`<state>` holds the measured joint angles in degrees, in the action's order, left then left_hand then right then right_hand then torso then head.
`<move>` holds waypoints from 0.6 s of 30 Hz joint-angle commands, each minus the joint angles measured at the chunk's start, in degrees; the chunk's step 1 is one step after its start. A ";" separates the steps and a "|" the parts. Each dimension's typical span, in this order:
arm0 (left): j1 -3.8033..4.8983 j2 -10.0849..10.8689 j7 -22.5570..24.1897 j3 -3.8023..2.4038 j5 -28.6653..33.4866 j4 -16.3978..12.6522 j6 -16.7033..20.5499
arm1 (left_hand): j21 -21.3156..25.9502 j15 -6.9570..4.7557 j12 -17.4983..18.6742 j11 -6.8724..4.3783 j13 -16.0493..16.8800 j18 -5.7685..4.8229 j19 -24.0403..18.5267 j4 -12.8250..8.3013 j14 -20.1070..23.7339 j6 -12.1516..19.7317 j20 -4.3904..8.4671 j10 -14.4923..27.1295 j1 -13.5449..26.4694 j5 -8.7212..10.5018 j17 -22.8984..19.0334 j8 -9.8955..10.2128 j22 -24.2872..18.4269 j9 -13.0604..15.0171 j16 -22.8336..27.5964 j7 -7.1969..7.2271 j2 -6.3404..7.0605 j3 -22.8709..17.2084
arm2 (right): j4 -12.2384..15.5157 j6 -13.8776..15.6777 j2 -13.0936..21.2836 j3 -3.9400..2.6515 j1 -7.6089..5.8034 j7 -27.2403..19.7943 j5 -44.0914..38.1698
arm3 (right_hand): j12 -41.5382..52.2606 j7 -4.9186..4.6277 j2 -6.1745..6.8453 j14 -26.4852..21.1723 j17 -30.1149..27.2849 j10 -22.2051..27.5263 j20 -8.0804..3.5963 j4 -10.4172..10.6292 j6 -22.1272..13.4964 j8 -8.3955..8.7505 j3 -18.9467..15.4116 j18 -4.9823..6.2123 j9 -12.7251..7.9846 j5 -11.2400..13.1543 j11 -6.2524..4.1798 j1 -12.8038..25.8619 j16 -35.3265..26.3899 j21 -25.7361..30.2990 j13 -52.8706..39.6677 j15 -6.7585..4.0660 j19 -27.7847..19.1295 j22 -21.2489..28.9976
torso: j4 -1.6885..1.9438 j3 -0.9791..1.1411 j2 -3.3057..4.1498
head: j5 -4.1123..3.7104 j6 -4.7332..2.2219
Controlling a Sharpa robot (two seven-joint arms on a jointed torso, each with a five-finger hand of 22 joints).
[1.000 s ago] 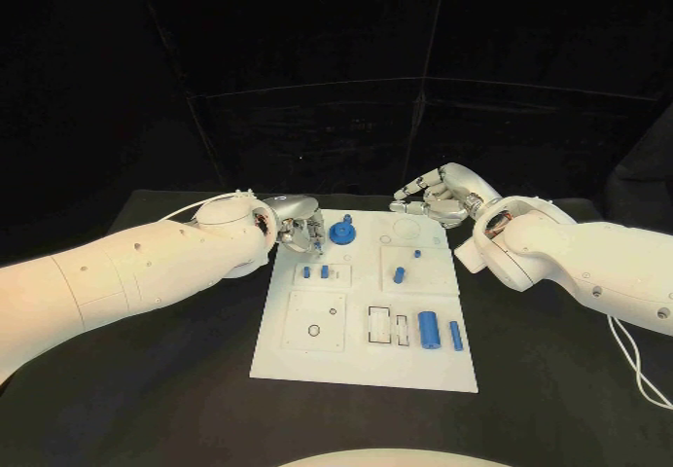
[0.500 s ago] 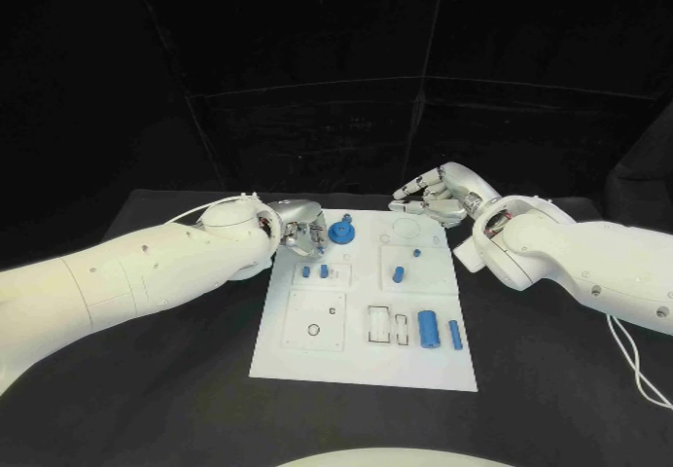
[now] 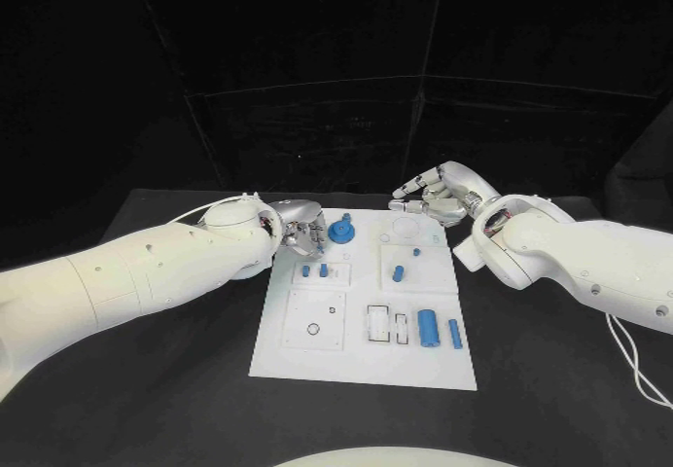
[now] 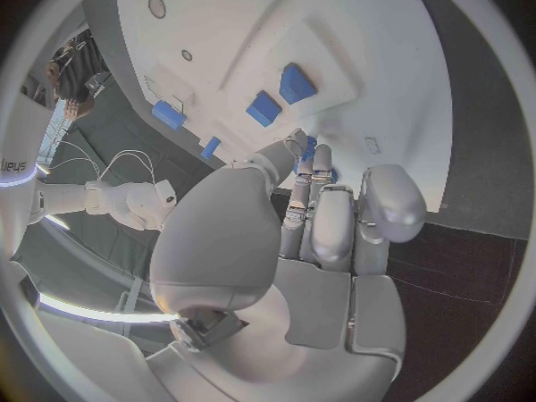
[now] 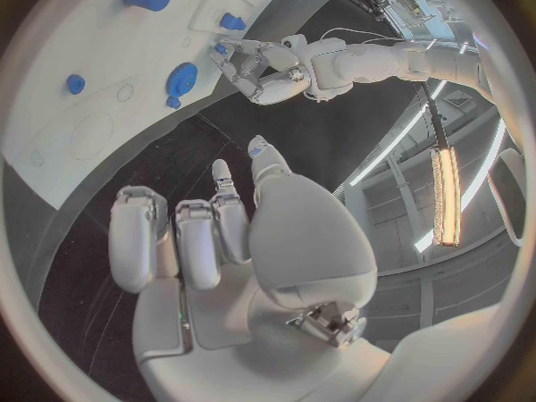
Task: Assemble the parts on the task board
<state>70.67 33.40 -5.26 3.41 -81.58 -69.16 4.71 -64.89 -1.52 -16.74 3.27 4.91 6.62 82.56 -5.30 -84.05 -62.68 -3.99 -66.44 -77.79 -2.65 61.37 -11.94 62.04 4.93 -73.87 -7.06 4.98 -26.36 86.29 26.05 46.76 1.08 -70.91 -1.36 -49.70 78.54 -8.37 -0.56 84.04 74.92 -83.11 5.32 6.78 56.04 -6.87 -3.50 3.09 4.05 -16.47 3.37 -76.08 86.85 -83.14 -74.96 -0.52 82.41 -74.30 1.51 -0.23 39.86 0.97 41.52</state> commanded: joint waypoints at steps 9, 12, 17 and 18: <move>0.07 -0.33 -0.72 -0.01 -0.11 0.49 -1.80 | -0.13 -0.14 0.46 -0.08 -0.10 -0.71 -0.42 -0.13 -1.17 0.04 0.06 -0.26 0.52 -0.09 -0.08 0.48 -0.08 -0.02 0.22 -0.25 0.16 -0.31 | 0.06 -0.22 -0.06 -0.03 -0.10 -0.51 0.11 | -0.09 0.07 -0.36 4.45 8.13 0.40 -0.08 -0.20 0.02 -0.22 -0.14 0.20 -0.09 -0.27 -0.02 -0.38 -0.17 0.30 -5.19 -0.40 -0.16 -0.02 | 0.03 -0.01 -0.04 | -0.03 0.14; 0.07 -0.37 -0.60 -0.01 -0.14 0.56 -1.75 | -0.15 -0.14 0.46 -0.08 -0.10 -0.71 -0.42 -0.13 -1.17 0.04 0.05 -0.27 0.52 -0.09 -0.06 0.48 -0.06 -0.02 0.20 -0.25 0.16 -0.31 | 0.05 -0.20 -0.07 -0.03 -0.10 -0.52 0.11 | -0.09 0.07 -0.36 4.45 8.13 0.40 -0.08 -0.20 0.02 -0.22 -0.14 0.20 -0.09 -0.27 -0.02 -0.38 -0.17 0.30 -5.19 -0.40 -0.16 -0.02 | 0.07 -0.01 -0.02 | -0.11 0.12; 0.07 -0.50 -0.49 -0.01 -0.16 0.78 -1.76 | -0.24 0.06 1.20 0.23 -0.34 -0.75 -0.51 -0.24 -1.14 1.96 -0.06 0.23 1.04 -0.08 -0.25 1.89 0.12 -0.55 0.18 -0.54 0.90 -0.22 | 0.03 -0.20 -0.10 -0.03 -0.10 -0.53 0.11 | -0.09 0.07 -0.36 4.45 8.13 0.40 -0.08 -0.20 0.02 -0.22 -0.14 0.20 -0.09 -0.27 -0.02 -0.38 -0.17 0.30 -5.19 -0.40 -0.16 -0.02 | 0.05 -0.02 -0.03 | -0.07 0.15; 0.07 -0.51 -0.51 0.00 -0.16 0.81 -1.79 | -0.23 0.15 1.55 0.35 -0.47 -0.76 -0.54 -0.24 -1.14 2.92 -0.13 0.57 1.24 -0.08 -0.31 2.54 0.12 -0.80 0.17 -0.59 1.13 -0.24 | 0.02 -0.20 -0.09 -0.03 -0.10 -0.52 0.11 | -0.09 0.07 -0.36 4.45 8.13 0.40 -0.08 -0.20 0.02 -0.22 -0.14 0.20 -0.09 -0.27 -0.02 -0.38 -0.17 0.30 -5.19 -0.40 -0.16 -0.02 | 0.04 -0.01 -0.03 | -0.06 0.15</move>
<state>70.72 32.93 -5.37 3.42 -81.58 -68.45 3.57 -64.89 -1.52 -15.25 3.62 4.46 6.63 82.36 -5.30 -84.05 -60.04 -4.18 -66.10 -76.72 -2.66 61.09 -9.58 62.12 4.21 -73.87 -7.61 6.05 -26.36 86.26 26.04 46.71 1.08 -70.91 -1.38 -49.70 78.54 -8.37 -0.56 84.04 74.91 -83.11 5.32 6.78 56.04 -6.87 -3.50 3.09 4.05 -16.47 3.37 -76.08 86.85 -83.14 -74.96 -0.52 82.41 -74.30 1.54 -0.23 39.84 0.87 41.67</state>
